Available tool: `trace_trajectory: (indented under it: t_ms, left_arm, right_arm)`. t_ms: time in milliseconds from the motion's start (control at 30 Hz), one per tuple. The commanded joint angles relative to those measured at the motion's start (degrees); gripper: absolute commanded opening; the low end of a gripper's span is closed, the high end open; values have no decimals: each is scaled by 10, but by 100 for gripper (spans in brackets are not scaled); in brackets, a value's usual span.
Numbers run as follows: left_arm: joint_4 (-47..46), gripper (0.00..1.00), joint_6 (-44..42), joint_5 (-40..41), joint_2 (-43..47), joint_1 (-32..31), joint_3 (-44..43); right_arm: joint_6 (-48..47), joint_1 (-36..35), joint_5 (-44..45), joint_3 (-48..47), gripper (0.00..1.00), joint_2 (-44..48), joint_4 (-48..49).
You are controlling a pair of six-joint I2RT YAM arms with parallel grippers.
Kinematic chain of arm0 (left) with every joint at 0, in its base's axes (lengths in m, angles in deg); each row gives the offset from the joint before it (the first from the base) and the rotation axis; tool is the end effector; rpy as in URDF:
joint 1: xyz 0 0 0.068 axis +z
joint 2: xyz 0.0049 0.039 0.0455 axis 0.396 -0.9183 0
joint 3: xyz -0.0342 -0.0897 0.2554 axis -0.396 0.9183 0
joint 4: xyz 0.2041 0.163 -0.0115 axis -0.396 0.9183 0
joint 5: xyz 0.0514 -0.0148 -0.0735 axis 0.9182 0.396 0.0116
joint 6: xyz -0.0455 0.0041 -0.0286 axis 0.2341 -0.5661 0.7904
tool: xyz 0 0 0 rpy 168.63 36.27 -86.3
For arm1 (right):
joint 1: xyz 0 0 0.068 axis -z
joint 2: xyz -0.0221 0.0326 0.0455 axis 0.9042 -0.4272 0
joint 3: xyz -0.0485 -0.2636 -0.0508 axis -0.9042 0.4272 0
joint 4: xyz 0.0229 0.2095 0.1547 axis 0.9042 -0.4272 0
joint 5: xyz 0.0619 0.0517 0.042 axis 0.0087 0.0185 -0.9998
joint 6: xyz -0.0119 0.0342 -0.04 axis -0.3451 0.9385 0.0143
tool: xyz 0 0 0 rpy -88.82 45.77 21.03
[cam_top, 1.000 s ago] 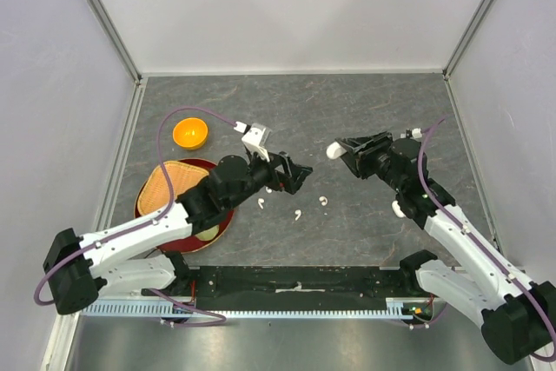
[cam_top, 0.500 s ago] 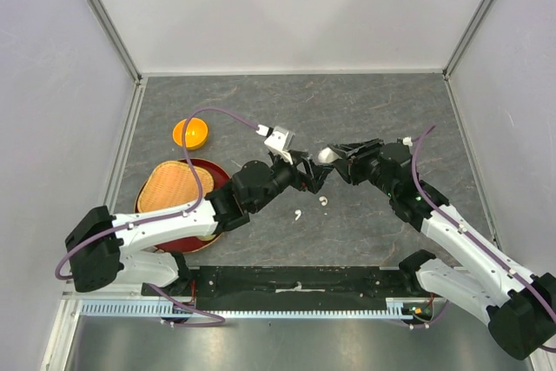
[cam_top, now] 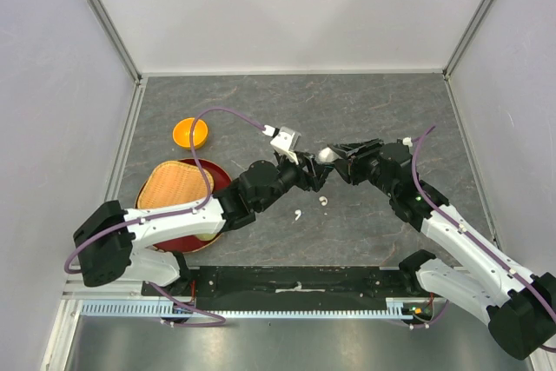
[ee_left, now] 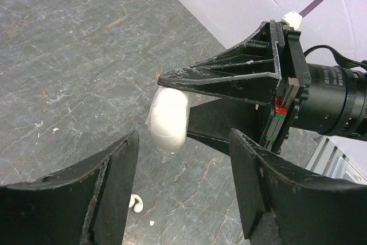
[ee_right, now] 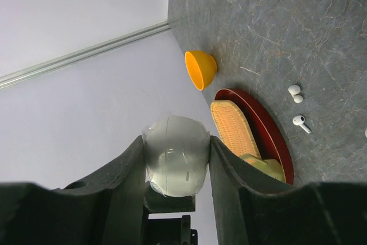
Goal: Insert the wireless bluetooth earbuds into the charging case
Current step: Pick up the charging case at the center of the board.
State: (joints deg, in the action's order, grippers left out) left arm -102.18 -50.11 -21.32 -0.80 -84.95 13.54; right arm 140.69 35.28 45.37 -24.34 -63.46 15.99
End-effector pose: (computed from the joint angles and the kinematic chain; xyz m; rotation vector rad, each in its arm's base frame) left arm 0.1542 -0.2644 0.2934 0.3171 1.6452 -0.9197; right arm 0.1852 0.1046 0.2759 1.2587 1.8730 1.3624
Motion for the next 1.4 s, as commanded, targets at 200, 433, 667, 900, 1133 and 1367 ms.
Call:
trace_trajectory:
  t_ms: [200, 433, 667, 900, 1133, 1367]
  left_arm:
    - [-53, 67, -21, -11, -42, -3, -43]
    - [-60, 54, -24, -2, -51, -3, -44]
    - [-72, 53, -26, -8, -60, -3, -46]
    - [-82, 51, -33, -10, -66, -3, -48]
    - [-86, 16, -36, -10, -69, -3, -46]
    - [-87, 2, -43, -12, -69, -3, -43]
  right_arm:
    - [7, -4, -16, -18, 4, 7, 26]
    - [7, -4, -20, -20, 3, 11, 24]
    - [5, -4, -28, -22, 3, 15, 25]
    - [1, -3, -38, -24, 2, 15, 25]
    - [2, -4, -43, -24, 2, 16, 27]
    - [-17, -4, -50, -26, 6, 16, 33]
